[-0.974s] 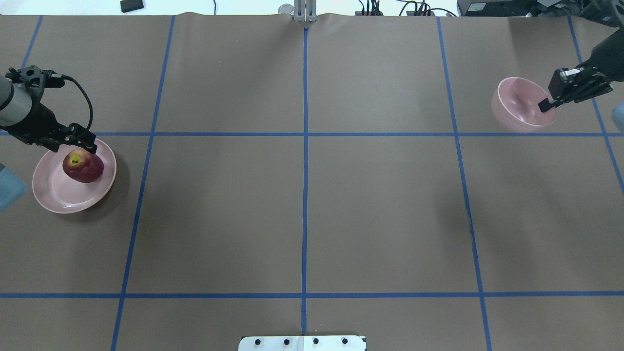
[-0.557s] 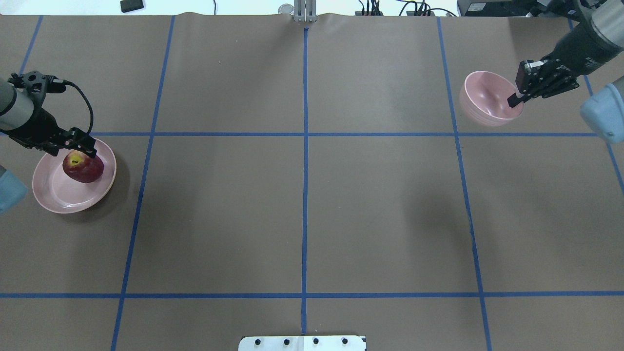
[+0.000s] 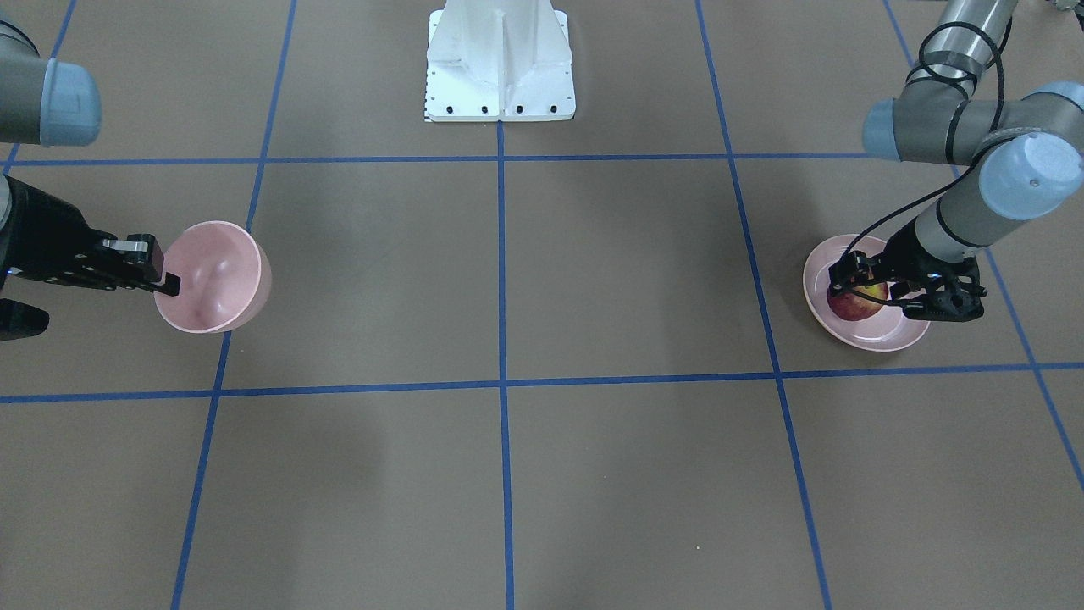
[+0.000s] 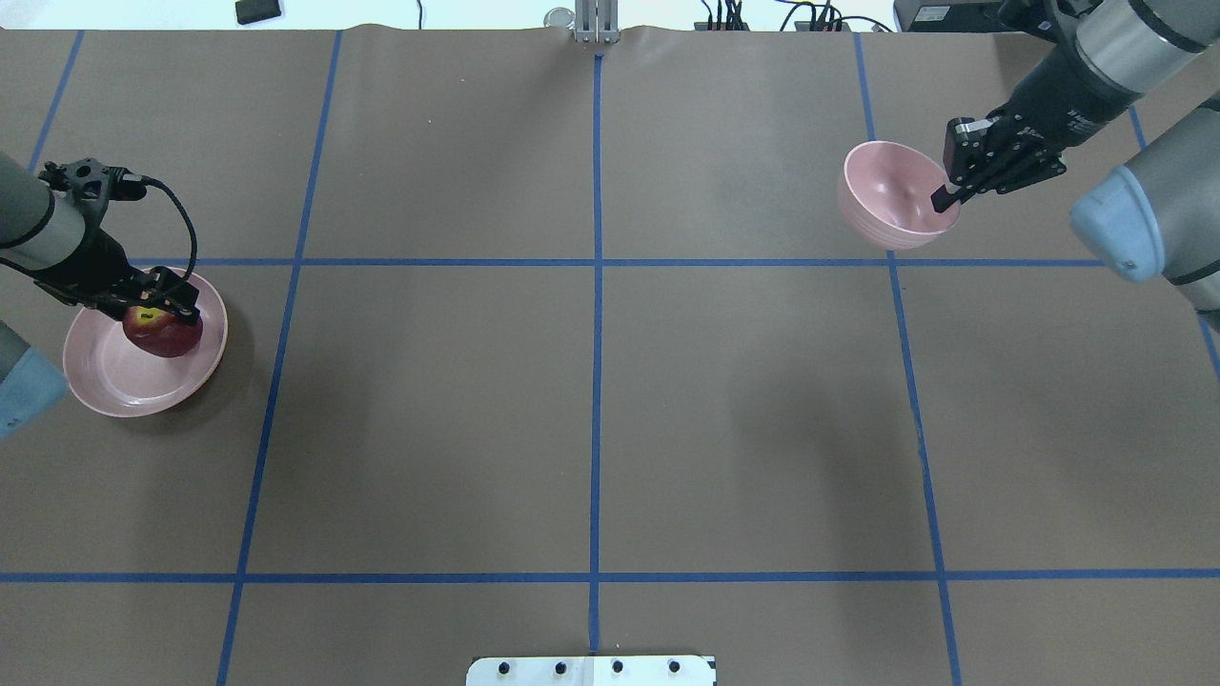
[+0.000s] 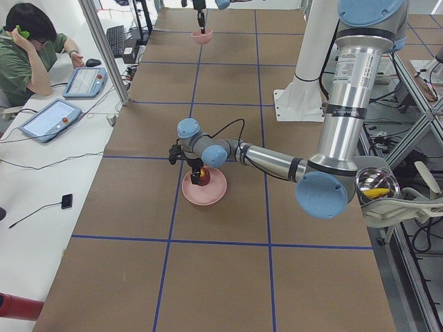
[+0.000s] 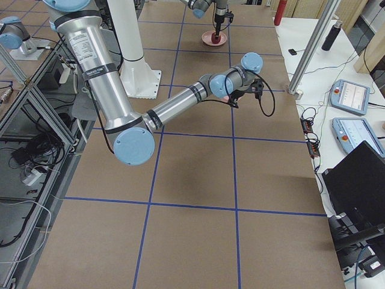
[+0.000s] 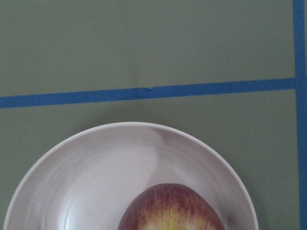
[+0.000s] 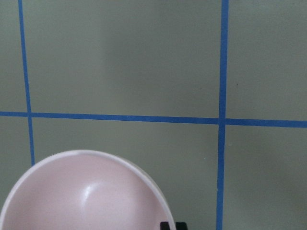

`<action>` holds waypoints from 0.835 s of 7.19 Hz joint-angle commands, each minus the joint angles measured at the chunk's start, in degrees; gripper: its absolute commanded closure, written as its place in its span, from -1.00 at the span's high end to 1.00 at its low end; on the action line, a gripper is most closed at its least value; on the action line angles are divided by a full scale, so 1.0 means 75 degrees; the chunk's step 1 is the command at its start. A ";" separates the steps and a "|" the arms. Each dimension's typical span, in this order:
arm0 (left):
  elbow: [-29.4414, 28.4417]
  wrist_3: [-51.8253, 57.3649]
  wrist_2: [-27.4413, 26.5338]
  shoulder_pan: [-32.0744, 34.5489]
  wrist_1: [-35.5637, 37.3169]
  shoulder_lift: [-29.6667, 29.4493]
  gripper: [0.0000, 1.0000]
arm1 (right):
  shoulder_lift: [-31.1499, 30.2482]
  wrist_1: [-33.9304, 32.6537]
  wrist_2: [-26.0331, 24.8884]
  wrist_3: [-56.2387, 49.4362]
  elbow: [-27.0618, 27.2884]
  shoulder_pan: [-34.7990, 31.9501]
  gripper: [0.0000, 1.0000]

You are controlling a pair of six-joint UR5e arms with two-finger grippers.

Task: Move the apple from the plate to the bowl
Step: 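Slide the bowl toward center with right gripper while left gripper lifts the apple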

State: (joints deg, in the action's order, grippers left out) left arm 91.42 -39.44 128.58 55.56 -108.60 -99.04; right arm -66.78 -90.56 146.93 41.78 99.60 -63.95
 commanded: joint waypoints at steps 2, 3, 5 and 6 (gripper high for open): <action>-0.0084 -0.0050 0.0001 -0.0130 0.0007 -0.0026 0.53 | 0.0546 0.0039 -0.0313 0.0779 -0.0154 0.0522 -1.00; -0.0003 -0.0050 -0.0011 -0.0130 0.0019 -0.0037 -0.37 | 0.0641 0.0051 -0.0325 0.1036 -0.0155 0.0627 -1.00; 0.0627 -0.0003 0.0059 0.0091 0.0542 -0.0014 -1.00 | 0.0852 0.0063 -0.0743 0.1329 -0.0155 0.1117 -1.00; 0.1025 -0.0003 0.0059 0.0139 0.1614 -0.0316 -1.00 | 0.0922 0.0063 -0.1025 0.1505 -0.0166 0.1410 -1.00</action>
State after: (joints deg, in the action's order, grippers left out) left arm 95.87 -39.50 128.91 55.94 -103.50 -99.71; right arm -60.61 -90.10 141.63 51.51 98.42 -55.87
